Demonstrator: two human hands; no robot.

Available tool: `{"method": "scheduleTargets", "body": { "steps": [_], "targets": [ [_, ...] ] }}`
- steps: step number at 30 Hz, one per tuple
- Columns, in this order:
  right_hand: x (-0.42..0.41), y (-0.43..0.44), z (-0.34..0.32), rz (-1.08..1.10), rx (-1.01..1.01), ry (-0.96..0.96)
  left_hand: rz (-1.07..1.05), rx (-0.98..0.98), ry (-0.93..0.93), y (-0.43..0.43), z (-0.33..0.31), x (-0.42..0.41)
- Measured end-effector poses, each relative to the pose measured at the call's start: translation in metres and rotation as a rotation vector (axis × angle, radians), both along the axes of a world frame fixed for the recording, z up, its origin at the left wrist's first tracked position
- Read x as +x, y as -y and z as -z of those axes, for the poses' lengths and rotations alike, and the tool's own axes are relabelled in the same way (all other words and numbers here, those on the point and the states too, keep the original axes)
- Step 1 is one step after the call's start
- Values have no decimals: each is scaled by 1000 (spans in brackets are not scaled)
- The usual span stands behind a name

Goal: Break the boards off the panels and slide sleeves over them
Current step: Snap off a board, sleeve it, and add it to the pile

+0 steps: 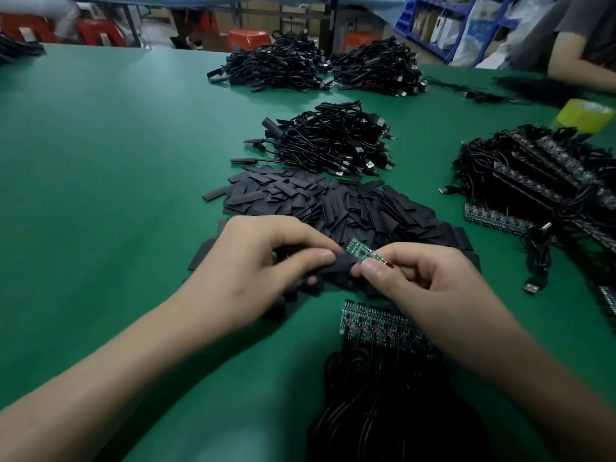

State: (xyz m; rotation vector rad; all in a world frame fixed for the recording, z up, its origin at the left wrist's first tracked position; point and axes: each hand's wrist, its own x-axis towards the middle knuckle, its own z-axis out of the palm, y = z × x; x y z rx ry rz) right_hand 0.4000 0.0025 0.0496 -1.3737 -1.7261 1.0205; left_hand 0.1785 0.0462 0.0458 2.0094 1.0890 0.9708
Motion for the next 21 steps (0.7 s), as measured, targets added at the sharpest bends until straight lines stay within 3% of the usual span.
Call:
{"method": "scheduleTargets", "body": {
  "steps": [4,12,15,21],
  "targets": [
    [0,2,4,-20,-10,-101,18,-112,199,13,3,14],
    [-2,5,7,-8,14,-139,-94,146,69,18,13,17],
    [2,2,6,2,17,-78,-122,190,52,17,14,14],
    [17,-4,2,19,53,89,-132,100,170,15,17,13]
  ]
}}
